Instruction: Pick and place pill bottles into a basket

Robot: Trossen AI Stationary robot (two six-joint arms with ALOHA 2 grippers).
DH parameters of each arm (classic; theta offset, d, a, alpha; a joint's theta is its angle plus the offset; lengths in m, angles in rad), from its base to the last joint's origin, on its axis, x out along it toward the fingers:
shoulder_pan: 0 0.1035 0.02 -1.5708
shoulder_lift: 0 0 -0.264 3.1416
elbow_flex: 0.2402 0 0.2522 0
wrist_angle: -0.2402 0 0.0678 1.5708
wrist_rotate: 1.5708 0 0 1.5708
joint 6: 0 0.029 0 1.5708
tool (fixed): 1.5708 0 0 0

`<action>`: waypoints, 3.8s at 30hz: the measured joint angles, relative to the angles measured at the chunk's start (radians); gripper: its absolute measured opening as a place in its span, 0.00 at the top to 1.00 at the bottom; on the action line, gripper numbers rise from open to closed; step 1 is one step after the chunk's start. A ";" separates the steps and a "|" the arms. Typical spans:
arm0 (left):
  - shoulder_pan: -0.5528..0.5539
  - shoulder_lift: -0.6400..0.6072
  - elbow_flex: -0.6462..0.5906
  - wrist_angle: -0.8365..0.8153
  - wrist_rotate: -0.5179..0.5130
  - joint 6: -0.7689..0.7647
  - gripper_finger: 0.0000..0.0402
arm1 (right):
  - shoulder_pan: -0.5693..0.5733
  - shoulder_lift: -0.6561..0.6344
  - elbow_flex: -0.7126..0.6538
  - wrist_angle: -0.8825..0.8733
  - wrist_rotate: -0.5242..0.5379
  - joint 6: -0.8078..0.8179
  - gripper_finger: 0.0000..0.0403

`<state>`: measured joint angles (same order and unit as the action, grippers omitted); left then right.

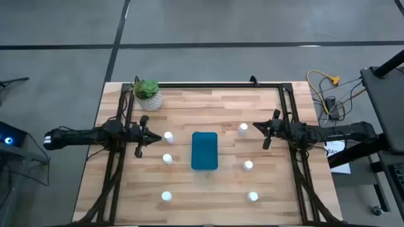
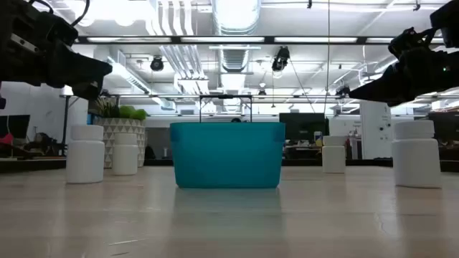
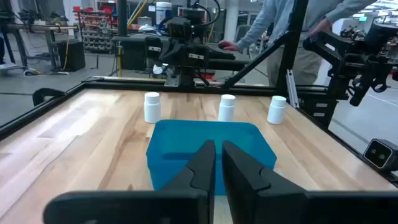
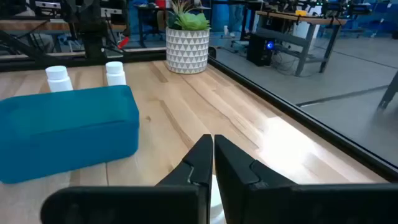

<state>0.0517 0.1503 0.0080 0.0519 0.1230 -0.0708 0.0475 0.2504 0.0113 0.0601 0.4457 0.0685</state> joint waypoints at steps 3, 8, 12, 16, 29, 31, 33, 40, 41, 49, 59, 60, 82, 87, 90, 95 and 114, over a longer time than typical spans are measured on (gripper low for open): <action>0.000 0.000 0.000 0.000 0.000 0.000 0.97 | 0.000 0.000 0.000 0.000 0.000 0.000 0.98; 0.000 0.000 0.000 0.000 0.000 0.000 0.97 | 0.000 0.000 0.000 0.000 0.000 0.000 0.98; 0.000 0.000 0.000 0.000 0.000 0.000 0.97 | 0.000 0.000 0.000 0.000 0.000 0.000 0.98; 0.000 0.000 0.000 0.000 0.000 0.000 0.97 | 0.000 0.000 0.000 0.000 0.000 0.001 0.98; 0.000 0.000 0.000 0.000 0.000 0.000 0.97 | 0.000 0.000 0.000 0.000 0.000 0.002 0.98; 0.000 0.000 0.000 0.000 0.000 0.000 0.97 | 0.000 0.000 0.000 0.000 0.000 0.000 0.98; 0.000 0.000 0.000 0.000 0.000 0.000 0.97 | 0.000 0.000 0.000 0.000 0.000 0.002 0.98; 0.000 0.000 0.000 0.000 0.000 0.000 0.97 | 0.000 0.000 0.000 0.000 0.000 0.000 0.98; 0.000 0.000 0.000 0.000 0.000 0.000 0.97 | 0.000 0.000 0.000 0.000 0.000 0.001 0.98; 0.000 0.000 0.000 0.000 0.000 0.000 0.97 | 0.000 0.000 0.000 0.000 0.000 0.000 0.98; 0.000 0.000 0.000 0.000 0.000 0.000 0.97 | 0.000 0.000 0.000 0.000 0.000 0.002 0.98; 0.000 0.000 0.000 0.000 0.000 0.000 0.97 | 0.000 0.000 0.000 0.000 0.000 0.002 0.98; 0.000 0.000 0.000 0.000 0.000 0.000 0.97 | 0.000 0.000 0.000 0.000 0.000 0.001 0.98; 0.000 0.000 0.000 0.000 0.000 0.000 0.97 | 0.000 0.000 0.000 0.000 0.000 0.001 0.98; 0.000 0.000 0.000 0.000 0.000 0.000 0.97 | 0.000 0.000 0.000 0.001 0.000 0.008 0.98; 0.000 0.000 0.000 0.000 0.000 0.000 0.97 | 0.000 0.000 0.000 0.003 0.000 0.021 0.98; 0.000 0.019 0.000 0.001 -0.019 -0.001 0.97 | 0.000 0.000 0.000 0.165 0.015 0.967 0.98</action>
<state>0.0521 0.1690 0.0082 0.0525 0.1035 -0.0716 0.0475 0.2504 0.0109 0.2256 0.4606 1.0357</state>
